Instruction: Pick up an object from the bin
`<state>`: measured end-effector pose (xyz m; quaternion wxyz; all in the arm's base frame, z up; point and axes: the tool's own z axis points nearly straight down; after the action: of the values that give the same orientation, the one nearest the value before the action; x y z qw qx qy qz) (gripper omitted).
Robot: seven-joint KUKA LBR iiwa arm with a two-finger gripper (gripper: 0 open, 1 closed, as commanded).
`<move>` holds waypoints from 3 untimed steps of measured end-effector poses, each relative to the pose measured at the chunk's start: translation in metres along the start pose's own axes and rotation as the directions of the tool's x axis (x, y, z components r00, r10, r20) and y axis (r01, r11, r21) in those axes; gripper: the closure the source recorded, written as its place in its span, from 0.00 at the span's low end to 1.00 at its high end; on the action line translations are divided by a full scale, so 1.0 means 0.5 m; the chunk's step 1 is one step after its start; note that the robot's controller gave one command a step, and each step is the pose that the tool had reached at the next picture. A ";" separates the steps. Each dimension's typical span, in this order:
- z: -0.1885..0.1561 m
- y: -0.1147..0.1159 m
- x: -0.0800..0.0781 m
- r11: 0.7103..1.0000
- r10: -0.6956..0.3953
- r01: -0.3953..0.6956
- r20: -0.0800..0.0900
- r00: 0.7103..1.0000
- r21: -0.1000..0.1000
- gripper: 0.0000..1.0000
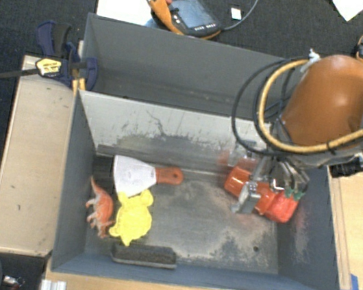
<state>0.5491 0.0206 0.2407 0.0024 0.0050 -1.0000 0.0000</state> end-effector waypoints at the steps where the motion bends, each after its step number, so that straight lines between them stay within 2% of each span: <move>1: -0.009 0.000 -0.003 1.000 0.001 -0.001 0.009 1.000 0.000 0.00; 2: 0.268 -0.171 -0.072 0.990 0.139 -0.139 0.017 0.990 -0.003 0.00; 3: 0.153 -0.168 -0.044 0.990 0.140 -0.140 0.026 0.990 -0.005 0.00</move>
Offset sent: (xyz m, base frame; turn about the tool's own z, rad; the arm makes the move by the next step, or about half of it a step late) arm 0.0398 -0.1049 -0.1707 0.1667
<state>0.5716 -0.0635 0.1643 -0.0106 -0.0650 -0.9978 -0.0014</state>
